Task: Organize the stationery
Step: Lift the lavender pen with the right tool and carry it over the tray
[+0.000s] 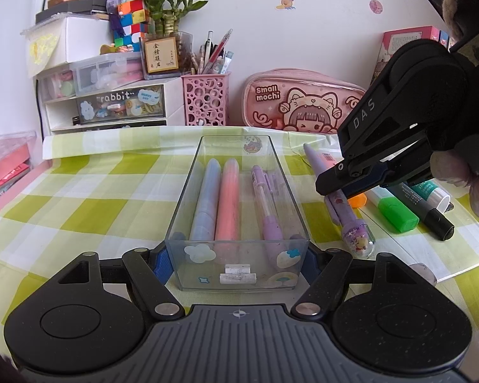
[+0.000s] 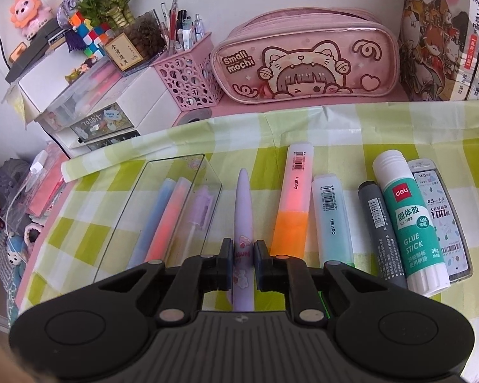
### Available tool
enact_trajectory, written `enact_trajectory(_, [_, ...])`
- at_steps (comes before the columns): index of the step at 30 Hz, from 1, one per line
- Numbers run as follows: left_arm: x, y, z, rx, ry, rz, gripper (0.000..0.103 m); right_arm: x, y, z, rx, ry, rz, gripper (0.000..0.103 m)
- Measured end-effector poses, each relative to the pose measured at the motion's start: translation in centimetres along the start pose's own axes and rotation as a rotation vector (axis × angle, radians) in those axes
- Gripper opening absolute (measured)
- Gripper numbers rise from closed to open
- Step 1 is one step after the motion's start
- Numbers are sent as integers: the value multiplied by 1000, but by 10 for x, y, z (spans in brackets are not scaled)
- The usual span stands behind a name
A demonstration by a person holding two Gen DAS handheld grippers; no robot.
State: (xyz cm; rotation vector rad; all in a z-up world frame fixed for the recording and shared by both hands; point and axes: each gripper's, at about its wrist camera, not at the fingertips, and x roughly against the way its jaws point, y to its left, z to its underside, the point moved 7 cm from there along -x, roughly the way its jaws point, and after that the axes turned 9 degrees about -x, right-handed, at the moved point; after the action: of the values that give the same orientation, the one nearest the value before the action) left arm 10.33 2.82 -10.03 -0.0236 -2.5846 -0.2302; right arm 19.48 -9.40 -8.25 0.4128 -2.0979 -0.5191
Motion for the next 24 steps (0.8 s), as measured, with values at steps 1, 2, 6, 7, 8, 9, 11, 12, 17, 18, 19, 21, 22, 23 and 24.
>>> enact_trajectory(1, [0, 0, 0, 0, 0, 0, 73, 3, 0, -2, -14, -2, -12, 13])
enact_trajectory(2, [0, 0, 0, 0, 0, 0, 73, 5, 0, -4, -26, -4, -23, 13])
enact_trajectory(6, [0, 0, 0, 0, 0, 0, 73, 20, 4, -12, -49, -27, -59, 13])
enact_trajectory(7, [0, 0, 0, 0, 0, 0, 73, 24, 5, -14, -49, -36, -64, 13])
enact_trajectory(8, [0, 0, 0, 0, 0, 1, 73, 28, 7, -16, -46, -46, -69, 13])
enact_trajectory(9, [0, 0, 0, 0, 0, 0, 73, 33, 8, -18, -44, -55, -74, 13])
enact_trajectory(11, [0, 0, 0, 0, 0, 0, 73, 42, 13, -23, -32, -74, -83, 13])
enact_trajectory(12, [0, 0, 0, 0, 0, 0, 73, 46, 15, -25, -27, -83, -87, 13])
enact_trajectory(17, [0, 0, 0, 0, 0, 0, 73, 63, 29, -31, 10, -114, -113, 13])
enact_trajectory(18, [0, 0, 0, 1, 0, 0, 73, 66, 33, -31, 17, -118, -120, 13])
enact_trajectory(19, [0, 0, 0, 0, 0, 0, 73, 68, 36, -31, 25, -117, -129, 13])
enact_trajectory(21, [0, 0, 0, 1, 0, 0, 73, 68, 44, -30, 36, -97, -157, 13])
enact_trajectory(22, [0, 0, 0, 0, 0, 0, 73, 66, 48, -29, 41, -81, -168, 13])
enact_trajectory(23, [0, 0, 0, 0, 0, -1, 73, 61, 53, -27, 47, -55, -174, 13])
enact_trajectory(24, [0, 0, 0, 0, 0, 0, 73, 54, 58, -24, 54, -25, -174, 13])
